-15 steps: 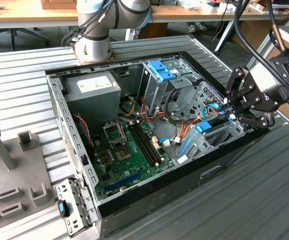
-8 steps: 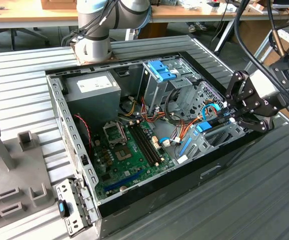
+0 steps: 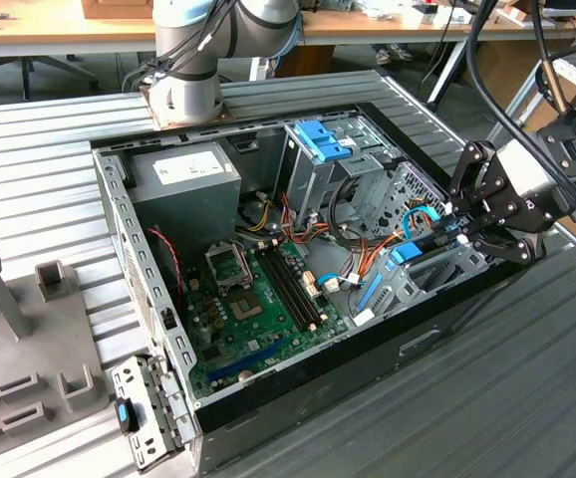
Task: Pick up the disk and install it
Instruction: 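Insert the second disk wire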
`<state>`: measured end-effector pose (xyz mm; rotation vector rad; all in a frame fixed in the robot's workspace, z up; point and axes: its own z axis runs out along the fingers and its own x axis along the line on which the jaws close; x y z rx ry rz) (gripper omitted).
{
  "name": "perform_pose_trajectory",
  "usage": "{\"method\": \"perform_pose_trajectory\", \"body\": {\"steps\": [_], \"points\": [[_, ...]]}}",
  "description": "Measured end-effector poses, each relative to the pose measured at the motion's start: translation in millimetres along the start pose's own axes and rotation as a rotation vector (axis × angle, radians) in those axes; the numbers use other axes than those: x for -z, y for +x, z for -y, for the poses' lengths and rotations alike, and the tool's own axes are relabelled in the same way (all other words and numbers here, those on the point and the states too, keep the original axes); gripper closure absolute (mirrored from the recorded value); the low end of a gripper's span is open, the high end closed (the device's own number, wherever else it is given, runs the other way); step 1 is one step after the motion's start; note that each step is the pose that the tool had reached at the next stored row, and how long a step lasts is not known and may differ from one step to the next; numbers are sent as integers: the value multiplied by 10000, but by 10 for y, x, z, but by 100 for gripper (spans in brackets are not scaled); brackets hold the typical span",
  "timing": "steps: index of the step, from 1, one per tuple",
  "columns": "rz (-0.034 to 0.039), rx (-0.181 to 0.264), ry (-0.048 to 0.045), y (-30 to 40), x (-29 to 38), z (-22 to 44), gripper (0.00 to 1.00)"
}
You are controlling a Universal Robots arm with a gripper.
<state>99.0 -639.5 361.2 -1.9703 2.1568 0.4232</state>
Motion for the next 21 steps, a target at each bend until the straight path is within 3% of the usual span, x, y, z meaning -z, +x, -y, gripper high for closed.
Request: {"method": "perform_pose_trajectory", "body": {"steps": [7, 9, 13, 14, 15, 16, 17, 21], "points": [[1, 0, 0, 0, -1, 0, 78], [1, 0, 0, 0, -1, 0, 89], [-1, 0, 0, 1, -2, 0, 89], [-157, -7, 17, -4, -6, 0, 89], [-408, -19, 47, -21, -10, -4, 89], [-500, -23, 58, -31, -13, -6, 89], [-699, -33, 81, -48, -21, -12, 89], [-983, -38, 139, -108, -44, -55, 89]]}}
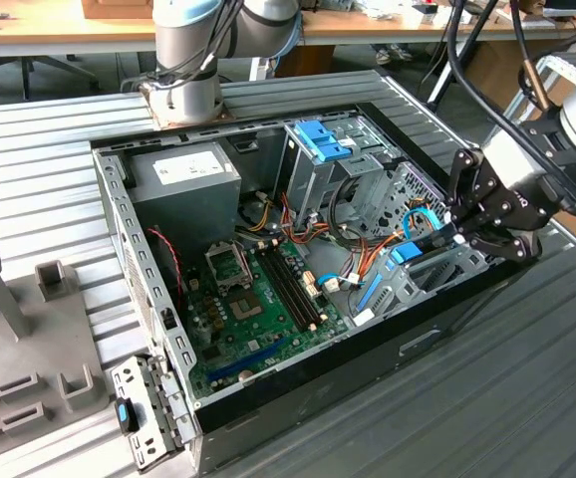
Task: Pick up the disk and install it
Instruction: 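Insert the second disk wire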
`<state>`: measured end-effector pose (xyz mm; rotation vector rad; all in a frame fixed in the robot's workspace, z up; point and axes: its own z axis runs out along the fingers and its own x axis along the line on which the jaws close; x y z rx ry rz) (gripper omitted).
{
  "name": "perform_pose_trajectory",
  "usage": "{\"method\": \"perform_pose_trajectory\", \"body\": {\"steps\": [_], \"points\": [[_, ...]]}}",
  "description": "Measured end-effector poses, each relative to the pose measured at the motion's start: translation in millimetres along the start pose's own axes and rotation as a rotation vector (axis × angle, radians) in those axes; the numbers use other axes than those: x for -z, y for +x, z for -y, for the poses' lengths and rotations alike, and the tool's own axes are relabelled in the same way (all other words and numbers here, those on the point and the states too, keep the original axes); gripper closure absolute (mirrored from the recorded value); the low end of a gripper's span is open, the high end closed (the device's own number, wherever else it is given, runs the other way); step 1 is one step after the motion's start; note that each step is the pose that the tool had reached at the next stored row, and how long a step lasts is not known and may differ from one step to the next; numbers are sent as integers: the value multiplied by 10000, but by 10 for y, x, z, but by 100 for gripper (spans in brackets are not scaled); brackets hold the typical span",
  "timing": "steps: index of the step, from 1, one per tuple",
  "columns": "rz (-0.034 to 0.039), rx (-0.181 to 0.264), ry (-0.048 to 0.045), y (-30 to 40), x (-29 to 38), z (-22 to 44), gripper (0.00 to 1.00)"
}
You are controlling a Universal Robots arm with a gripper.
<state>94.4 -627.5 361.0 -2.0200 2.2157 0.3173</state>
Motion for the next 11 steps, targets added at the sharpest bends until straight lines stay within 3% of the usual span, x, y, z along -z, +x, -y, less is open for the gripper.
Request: {"method": "perform_pose_trajectory", "body": {"steps": [4, 7, 11], "points": [[-17, 2, 12, -60, -20, -72, 89], [-15, 3, 11, -106, -32, -82, 89], [-15, 1, 11, -115, -34, -84, 89]]}}
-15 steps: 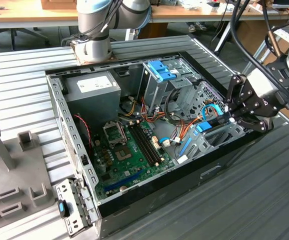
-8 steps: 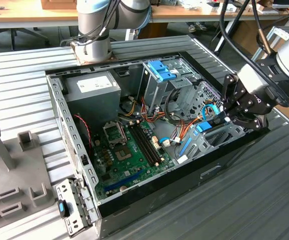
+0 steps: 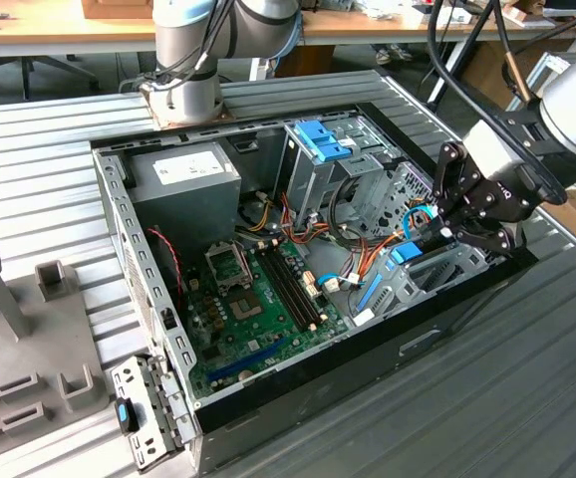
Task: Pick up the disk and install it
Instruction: 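Insert the second disk wire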
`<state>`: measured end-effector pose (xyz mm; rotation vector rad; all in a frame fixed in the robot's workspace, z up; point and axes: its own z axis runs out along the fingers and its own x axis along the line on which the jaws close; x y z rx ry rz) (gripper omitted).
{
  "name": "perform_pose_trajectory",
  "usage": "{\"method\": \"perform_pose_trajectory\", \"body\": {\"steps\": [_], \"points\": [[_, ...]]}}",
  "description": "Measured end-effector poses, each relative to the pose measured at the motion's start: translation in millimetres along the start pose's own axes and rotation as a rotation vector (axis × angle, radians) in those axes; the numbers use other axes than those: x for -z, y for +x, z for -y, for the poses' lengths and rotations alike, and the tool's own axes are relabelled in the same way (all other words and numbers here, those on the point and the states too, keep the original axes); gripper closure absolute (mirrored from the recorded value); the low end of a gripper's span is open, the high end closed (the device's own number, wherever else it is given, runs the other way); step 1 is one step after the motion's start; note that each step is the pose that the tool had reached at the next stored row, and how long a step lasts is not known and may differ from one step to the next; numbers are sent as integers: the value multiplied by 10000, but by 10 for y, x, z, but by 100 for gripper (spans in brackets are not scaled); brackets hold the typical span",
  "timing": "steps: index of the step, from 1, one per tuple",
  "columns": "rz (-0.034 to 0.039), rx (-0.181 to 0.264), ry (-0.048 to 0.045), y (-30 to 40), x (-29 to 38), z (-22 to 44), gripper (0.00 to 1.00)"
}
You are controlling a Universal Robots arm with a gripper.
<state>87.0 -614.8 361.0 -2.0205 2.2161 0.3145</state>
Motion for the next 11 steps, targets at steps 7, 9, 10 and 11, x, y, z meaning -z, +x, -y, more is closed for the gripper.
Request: {"method": "perform_pose_trajectory", "body": {"steps": [7, 9, 10, 11], "points": [[14, 0, -1, -23, 98, -7, 89], [14, 1, -1, -23, 98, -7, 89], [13, 1, -1, -23, 99, -7, 89], [13, 0, -1, -24, 99, -7, 89]]}}
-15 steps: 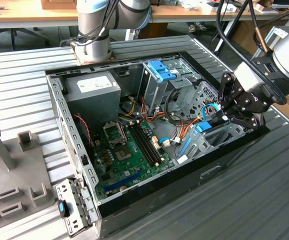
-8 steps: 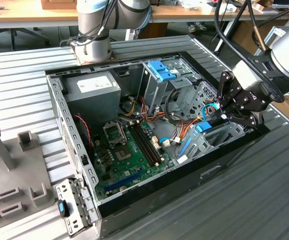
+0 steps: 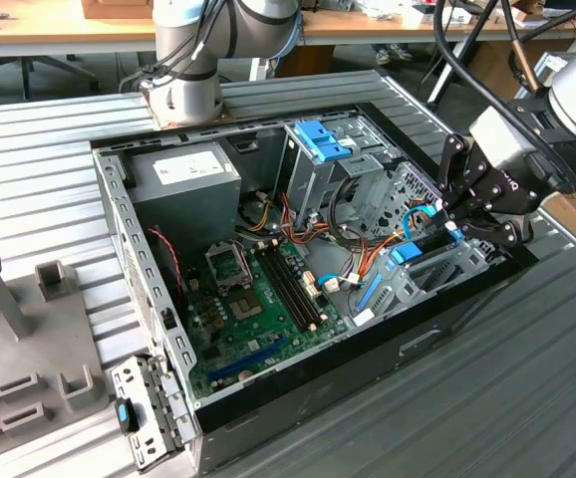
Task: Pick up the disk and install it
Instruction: 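Insert the second disk wire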
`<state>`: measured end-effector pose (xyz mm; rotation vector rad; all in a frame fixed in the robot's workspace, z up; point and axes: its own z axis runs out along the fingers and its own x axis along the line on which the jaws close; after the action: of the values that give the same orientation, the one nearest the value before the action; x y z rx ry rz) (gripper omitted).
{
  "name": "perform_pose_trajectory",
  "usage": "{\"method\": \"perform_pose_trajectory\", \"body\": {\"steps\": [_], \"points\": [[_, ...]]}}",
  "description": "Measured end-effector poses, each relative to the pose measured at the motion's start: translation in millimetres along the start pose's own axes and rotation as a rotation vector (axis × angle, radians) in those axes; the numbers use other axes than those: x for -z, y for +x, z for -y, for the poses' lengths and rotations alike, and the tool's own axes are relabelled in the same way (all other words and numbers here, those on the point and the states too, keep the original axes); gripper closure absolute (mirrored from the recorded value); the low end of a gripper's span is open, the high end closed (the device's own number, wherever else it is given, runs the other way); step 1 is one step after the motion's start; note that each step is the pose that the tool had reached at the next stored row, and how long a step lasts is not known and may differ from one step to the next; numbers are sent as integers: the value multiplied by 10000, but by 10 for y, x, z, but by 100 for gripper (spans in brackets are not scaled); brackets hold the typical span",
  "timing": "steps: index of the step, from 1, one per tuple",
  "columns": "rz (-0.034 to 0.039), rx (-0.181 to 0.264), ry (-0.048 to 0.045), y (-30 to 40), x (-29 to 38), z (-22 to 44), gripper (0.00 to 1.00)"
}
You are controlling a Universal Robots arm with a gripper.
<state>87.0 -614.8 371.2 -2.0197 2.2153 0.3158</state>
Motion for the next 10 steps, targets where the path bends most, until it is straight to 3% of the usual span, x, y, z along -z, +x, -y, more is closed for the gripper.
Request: {"method": "perform_pose_trajectory", "body": {"steps": [2, 4, 6, 7, 10], "points": [[0, 0, 0, 0, 0, 0, 89], [1, 0, 0, 0, 0, 0, 76], [2, 0, 0, 0, 0, 0, 76], [1, 0, -1, 0, 0, 1, 70], [1, -2, -6, -9, 1, 42, 70]]}}
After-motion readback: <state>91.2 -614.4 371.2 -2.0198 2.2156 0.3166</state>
